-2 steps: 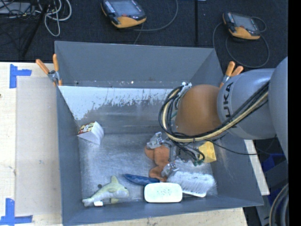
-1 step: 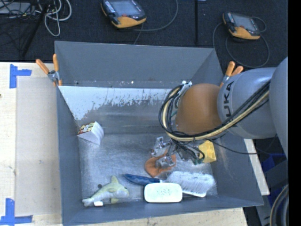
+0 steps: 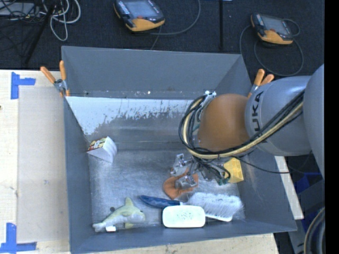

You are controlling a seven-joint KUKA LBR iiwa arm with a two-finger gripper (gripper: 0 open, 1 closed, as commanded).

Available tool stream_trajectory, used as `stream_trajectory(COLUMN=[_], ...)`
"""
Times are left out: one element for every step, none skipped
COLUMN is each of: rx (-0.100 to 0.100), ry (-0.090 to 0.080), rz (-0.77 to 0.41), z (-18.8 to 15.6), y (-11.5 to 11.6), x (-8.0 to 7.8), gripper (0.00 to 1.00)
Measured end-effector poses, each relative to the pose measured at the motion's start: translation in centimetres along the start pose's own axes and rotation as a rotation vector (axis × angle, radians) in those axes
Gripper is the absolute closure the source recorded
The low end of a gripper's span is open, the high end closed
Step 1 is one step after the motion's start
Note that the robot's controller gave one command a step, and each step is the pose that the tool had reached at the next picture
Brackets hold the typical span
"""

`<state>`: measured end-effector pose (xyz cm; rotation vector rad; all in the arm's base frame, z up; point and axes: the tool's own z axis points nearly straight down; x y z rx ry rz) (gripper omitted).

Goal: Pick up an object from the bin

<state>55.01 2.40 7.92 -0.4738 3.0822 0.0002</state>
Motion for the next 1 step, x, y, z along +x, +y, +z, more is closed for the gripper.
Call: stream_trajectory(rx=[-0.002], ry=[0.018], rz=[0.028], z=[-15.87], y=[-1.10], x=[-2.12], gripper=[1.00])
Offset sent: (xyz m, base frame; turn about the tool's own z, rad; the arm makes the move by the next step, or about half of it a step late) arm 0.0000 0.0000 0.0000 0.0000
